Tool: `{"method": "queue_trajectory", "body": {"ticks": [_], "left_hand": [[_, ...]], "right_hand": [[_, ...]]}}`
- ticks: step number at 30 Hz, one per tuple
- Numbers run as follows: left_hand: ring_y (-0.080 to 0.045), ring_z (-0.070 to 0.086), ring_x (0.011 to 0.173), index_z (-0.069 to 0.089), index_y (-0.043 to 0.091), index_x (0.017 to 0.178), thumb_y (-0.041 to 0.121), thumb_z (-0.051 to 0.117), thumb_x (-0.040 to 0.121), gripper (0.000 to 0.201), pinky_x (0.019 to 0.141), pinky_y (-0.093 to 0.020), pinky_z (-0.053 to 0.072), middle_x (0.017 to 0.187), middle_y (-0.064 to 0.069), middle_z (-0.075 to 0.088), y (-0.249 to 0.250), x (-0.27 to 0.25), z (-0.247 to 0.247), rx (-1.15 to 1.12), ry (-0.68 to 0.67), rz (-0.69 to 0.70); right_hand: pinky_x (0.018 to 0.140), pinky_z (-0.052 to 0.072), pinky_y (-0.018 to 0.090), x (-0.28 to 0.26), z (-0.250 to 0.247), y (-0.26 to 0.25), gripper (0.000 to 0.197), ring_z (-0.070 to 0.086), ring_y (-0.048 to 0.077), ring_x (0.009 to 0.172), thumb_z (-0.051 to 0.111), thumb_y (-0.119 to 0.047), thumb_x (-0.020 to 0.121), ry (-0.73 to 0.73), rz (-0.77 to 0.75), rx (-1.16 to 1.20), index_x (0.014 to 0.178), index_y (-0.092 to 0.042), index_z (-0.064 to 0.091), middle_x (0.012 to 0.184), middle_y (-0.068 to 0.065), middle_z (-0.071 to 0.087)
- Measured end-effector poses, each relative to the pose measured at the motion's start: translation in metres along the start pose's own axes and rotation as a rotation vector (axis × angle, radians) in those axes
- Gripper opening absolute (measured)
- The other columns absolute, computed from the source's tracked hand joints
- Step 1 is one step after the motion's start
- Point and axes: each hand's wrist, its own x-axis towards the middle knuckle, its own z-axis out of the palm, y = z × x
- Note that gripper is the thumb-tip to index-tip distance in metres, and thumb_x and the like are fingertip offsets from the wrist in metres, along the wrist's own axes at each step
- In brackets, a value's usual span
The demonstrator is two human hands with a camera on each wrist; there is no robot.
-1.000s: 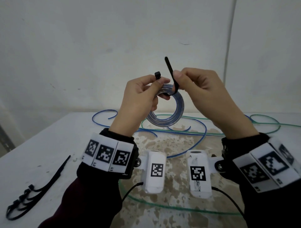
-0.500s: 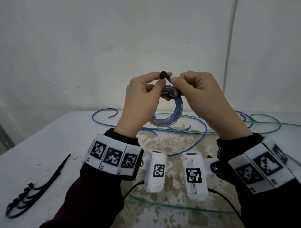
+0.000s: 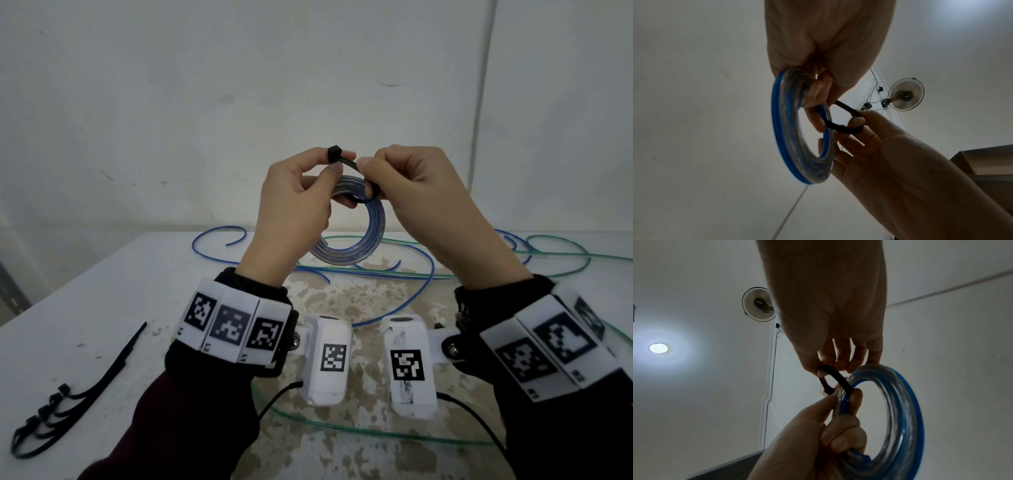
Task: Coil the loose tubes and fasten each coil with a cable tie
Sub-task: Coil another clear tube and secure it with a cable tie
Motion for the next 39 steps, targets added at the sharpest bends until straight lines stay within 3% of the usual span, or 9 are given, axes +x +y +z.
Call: {"method": "queue_trajectory", "body": {"ticks": [2,7,31,35,39], "left_hand": [[-0.016,0.031,0.037,0.070,0.020,0.096,0.012,0.050,0.096,0.022,0.042,-0.021,0.030,0.057,-0.007,0.066,0.0002,-0.0003,0.0000,-0.002,-0.004,-0.003],[-0.015,0.030,0.037,0.067,0.028,0.084,0.013,0.052,0.096,0.025,0.042,-0.020,0.029,0.059,-0.009,0.066,0.0000,-0.0006,0.0011,-0.018,-0.002,-0.012],[-0.016,0.030,0.038,0.068,0.022,0.089,0.012,0.051,0.096,0.021,0.042,-0.021,0.028,0.061,-0.012,0.066,-0.0034,-0.0001,0.0011,-0.005,-0.026,-0.035],[-0.016,0.029,0.038,0.069,0.022,0.090,0.014,0.051,0.096,0.020,0.042,-0.020,0.029,0.061,-0.012,0.066,-0.0044,0.0002,0.0018,0.017,-0.016,-0.024],[-0.009,0.035,0.034,0.067,0.023,0.088,0.014,0.052,0.096,0.020,0.043,-0.018,0.030,0.059,-0.008,0.066,-0.0029,-0.0004,0.0012,0.073,0.005,0.024]], "right_hand": [[0.074,0.048,0.044,-0.0002,0.0006,0.0000,0.036,0.048,0.006,0.059,0.054,-0.026,0.088,0.002,0.005,-0.007,0.053,-0.019,0.053,0.053,-0.007,0.051],[0.073,0.047,0.053,0.0005,0.0005,-0.0009,0.036,0.044,0.022,0.062,0.053,-0.034,0.084,0.010,0.052,0.005,0.051,-0.018,0.054,0.060,0.017,0.051],[0.073,0.049,0.053,0.0003,0.0017,0.0029,0.037,0.043,0.020,0.059,0.054,-0.034,0.082,0.009,0.080,-0.009,0.047,-0.022,0.055,0.051,0.000,0.049],[0.073,0.049,0.052,-0.0008,0.0016,0.0022,0.037,0.043,0.020,0.059,0.054,-0.035,0.083,0.011,0.073,-0.021,0.048,-0.021,0.054,0.053,0.004,0.049],[0.075,0.048,0.054,-0.0012,0.0014,0.0002,0.037,0.043,0.020,0.059,0.053,-0.036,0.083,0.009,0.071,-0.010,0.049,-0.021,0.054,0.052,-0.002,0.048]]}}
